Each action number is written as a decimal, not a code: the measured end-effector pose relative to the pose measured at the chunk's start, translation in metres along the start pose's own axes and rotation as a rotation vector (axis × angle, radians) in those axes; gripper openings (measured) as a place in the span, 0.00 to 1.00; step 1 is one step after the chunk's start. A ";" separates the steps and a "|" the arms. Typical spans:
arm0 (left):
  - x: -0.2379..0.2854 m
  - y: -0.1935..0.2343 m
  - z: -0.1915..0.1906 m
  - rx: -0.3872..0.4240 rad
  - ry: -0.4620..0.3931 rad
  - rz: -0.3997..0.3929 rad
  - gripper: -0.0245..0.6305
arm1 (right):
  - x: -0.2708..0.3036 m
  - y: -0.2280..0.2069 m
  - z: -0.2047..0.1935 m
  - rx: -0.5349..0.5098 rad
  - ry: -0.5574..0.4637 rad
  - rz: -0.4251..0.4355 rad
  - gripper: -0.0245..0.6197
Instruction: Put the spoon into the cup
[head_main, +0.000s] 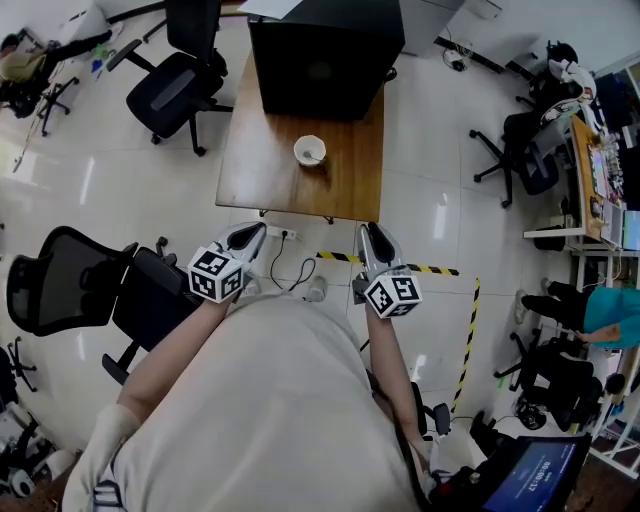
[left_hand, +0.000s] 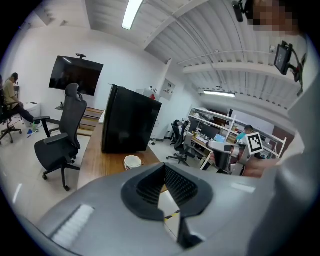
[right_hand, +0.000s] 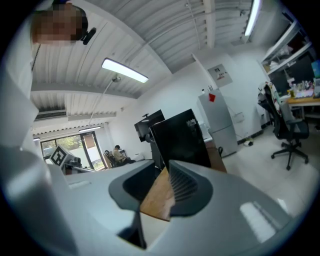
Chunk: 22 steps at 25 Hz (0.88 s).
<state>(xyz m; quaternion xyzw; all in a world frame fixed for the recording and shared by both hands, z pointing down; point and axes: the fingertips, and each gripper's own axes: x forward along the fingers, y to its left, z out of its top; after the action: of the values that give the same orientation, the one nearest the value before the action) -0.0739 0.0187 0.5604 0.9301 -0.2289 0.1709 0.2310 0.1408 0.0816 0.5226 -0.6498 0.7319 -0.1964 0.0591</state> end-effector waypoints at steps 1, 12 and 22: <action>-0.001 0.002 0.000 0.002 0.004 -0.006 0.04 | -0.001 0.002 -0.001 0.001 -0.006 -0.004 0.17; 0.003 0.010 0.005 0.031 0.022 -0.057 0.04 | -0.001 0.009 0.004 -0.018 -0.042 -0.041 0.17; 0.008 0.003 0.008 0.043 0.013 -0.061 0.04 | -0.008 -0.006 0.013 -0.032 -0.062 -0.073 0.16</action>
<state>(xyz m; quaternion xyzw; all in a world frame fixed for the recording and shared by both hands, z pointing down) -0.0665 0.0093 0.5582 0.9403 -0.1949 0.1748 0.2176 0.1522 0.0864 0.5119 -0.6826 0.7087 -0.1662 0.0642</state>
